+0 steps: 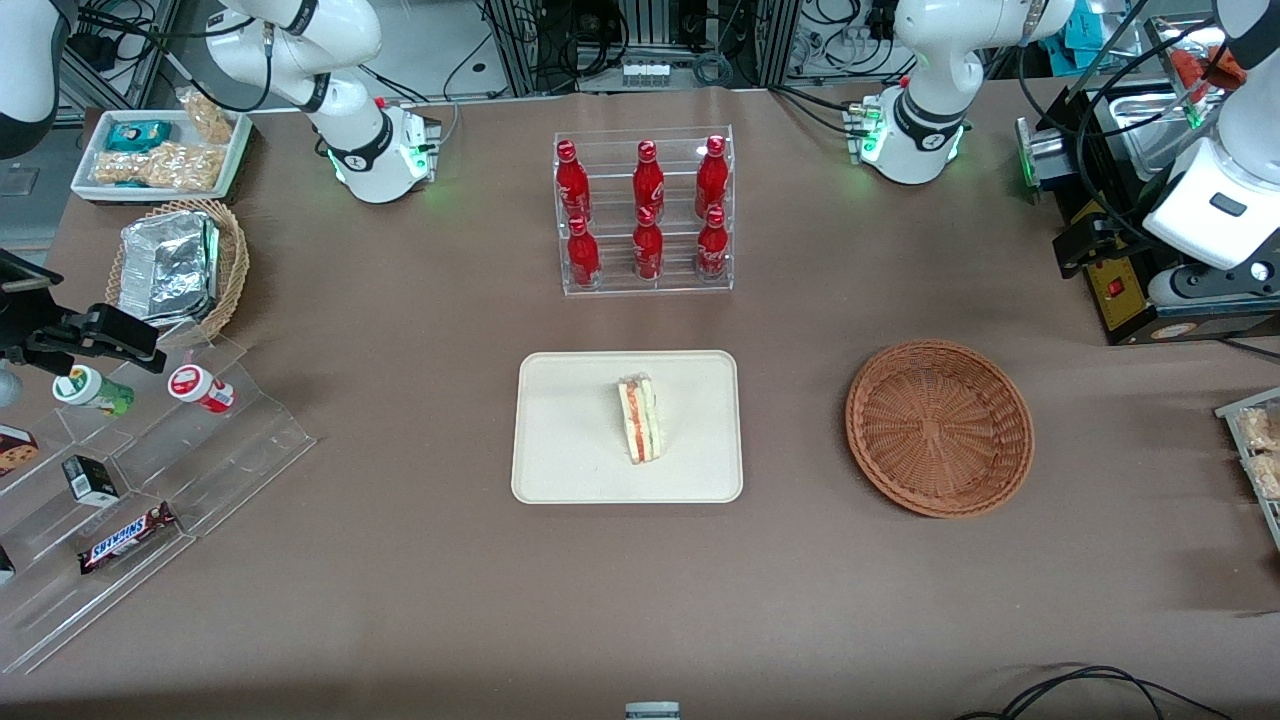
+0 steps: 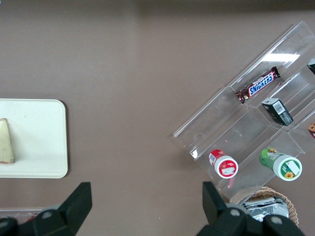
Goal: Place sandwich from basket to tray
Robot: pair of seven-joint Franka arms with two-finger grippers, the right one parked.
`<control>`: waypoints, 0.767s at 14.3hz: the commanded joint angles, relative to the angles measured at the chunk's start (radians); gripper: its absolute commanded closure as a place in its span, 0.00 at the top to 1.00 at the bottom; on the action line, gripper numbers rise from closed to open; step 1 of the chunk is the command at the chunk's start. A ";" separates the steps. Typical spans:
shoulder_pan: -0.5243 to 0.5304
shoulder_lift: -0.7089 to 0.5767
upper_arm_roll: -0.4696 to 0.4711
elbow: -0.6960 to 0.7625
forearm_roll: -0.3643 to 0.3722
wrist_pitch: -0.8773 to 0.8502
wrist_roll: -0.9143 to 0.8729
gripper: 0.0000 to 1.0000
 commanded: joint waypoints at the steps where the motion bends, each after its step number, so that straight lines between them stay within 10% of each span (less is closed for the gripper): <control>1: 0.008 -0.012 -0.006 0.002 0.007 0.010 0.014 1.00; 11: -0.009 0.005 -0.021 0.013 -0.007 0.013 0.012 1.00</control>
